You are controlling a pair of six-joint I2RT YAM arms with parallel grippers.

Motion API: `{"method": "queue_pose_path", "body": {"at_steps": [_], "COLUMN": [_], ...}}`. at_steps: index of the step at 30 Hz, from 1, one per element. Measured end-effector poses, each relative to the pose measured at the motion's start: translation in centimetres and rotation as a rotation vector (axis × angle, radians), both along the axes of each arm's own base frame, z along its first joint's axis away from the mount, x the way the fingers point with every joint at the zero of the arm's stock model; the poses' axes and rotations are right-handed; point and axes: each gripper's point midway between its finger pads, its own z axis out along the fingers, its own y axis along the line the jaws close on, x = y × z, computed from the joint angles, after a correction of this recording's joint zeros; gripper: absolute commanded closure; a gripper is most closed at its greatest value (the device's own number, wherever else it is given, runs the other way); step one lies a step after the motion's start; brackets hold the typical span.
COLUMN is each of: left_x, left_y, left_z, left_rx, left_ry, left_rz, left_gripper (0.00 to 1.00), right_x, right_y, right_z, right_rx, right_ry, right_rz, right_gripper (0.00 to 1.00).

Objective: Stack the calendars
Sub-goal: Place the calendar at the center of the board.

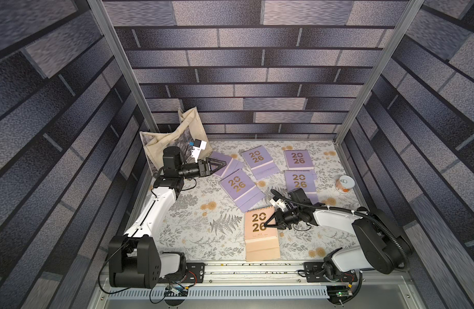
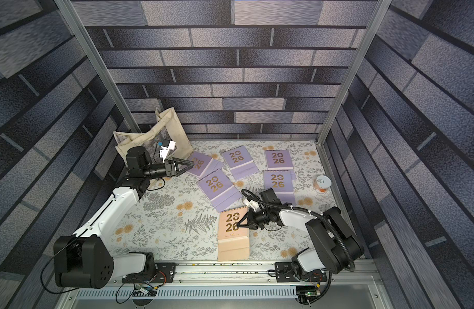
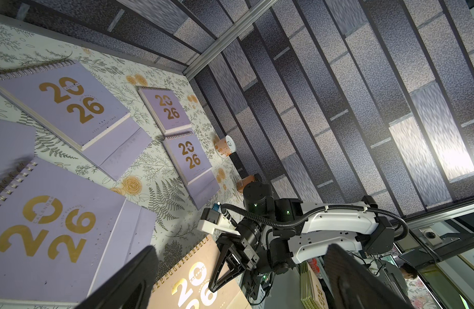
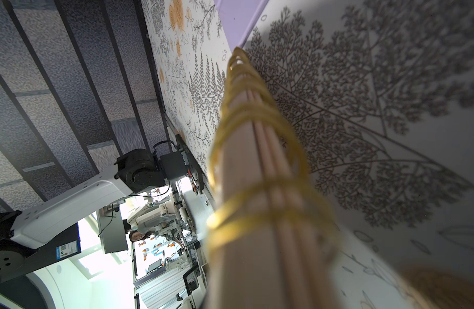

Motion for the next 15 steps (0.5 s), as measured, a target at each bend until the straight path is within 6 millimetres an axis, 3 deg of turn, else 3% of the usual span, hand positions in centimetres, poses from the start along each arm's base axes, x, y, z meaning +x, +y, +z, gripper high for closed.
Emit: {"method": "queue_pose_path", "body": {"at_steps": [7,15], "left_x": [0.1,0.2], "left_y": [0.3,0.5], "left_z": [-0.3,-0.5], "left_rx": [0.0,0.0], "left_ry": [0.005,0.008], "left_rz": [0.009,0.015], "left_gripper": [0.0,0.0], "right_x": [0.6,1.5], "right_y": [-0.8,-0.2], "right_z": [0.0,-0.2], "right_rx": [-0.01,-0.006], "right_ry": [0.005,0.019], "right_rz": [-0.023,-0.001], "right_gripper": [1.0,1.0]}}
